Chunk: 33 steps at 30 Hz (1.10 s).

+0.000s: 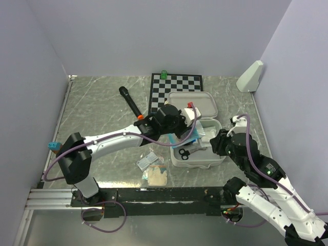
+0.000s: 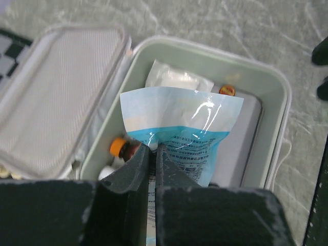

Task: Organize the medicine kit
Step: Place the medical item at the medicine box.

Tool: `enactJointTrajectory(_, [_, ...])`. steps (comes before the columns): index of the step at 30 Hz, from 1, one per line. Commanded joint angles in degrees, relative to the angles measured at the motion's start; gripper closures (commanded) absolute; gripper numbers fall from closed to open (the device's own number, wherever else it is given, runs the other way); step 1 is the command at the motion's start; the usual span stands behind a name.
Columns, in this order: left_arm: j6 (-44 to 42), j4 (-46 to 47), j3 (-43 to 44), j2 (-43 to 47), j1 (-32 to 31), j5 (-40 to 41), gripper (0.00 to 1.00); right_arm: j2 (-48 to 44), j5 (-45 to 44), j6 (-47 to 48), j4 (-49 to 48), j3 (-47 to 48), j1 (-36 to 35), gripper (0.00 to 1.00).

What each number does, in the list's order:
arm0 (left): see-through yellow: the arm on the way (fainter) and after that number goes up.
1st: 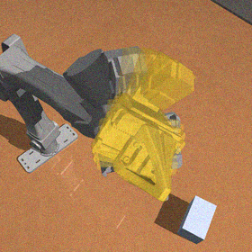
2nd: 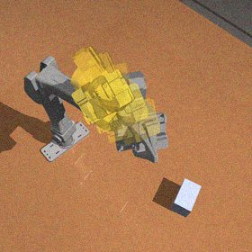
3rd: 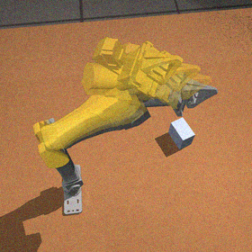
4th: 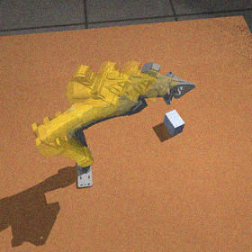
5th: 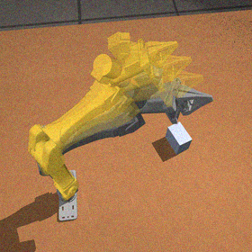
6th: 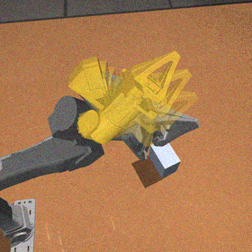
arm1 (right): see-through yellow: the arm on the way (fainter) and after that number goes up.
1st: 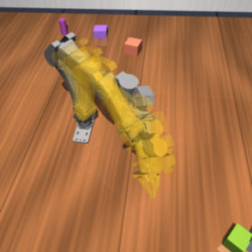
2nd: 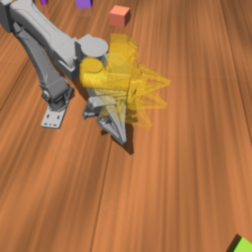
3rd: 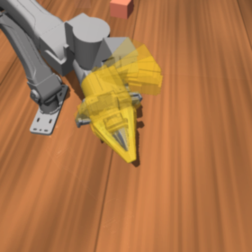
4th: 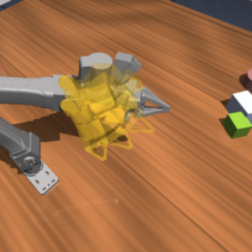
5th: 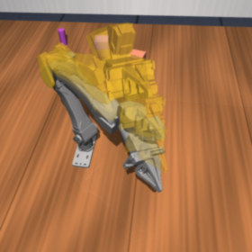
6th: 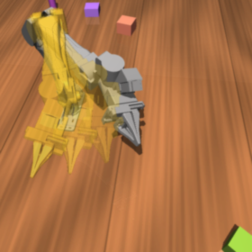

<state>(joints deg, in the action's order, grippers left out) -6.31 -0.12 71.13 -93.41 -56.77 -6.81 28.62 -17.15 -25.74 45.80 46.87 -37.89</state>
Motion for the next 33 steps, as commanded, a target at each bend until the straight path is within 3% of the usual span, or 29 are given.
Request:
enactJointTrajectory(1, [-5.4,3.9,7.0,-3.1,-3.2,-1.7,0.99,-1.8,-2.1,-0.4,1.6,2.8,-0.3,0.59])
enactJointTrajectory(8, [-5.2,-3.4,12.7,-10.0,-7.7,2.0,0.99,-2.7,-2.1,-0.4,1.4,2.0,-0.3,0.58])
enactJointTrajectory(22, [-2.4,-8.4,7.7,-12.5,-9.5,1.2,0.98,-4.0,-2.7,-0.4,1.6,1.4,-0.2,0.58])
enactJointTrajectory(30, [-1.9,-11.0,10.1,-17.3,-10.1,-1.1,0.82,-4.2,-2.8,-0.5,2.1,2.2,-0.3,0.58])
enactJointTrajectory(33, [-1.5,-10.8,10.0,-17.9,-10.4,-1.2,0.72,-4.4,-3.1,-0.4,2.3,2.1,-0.3,0.58])
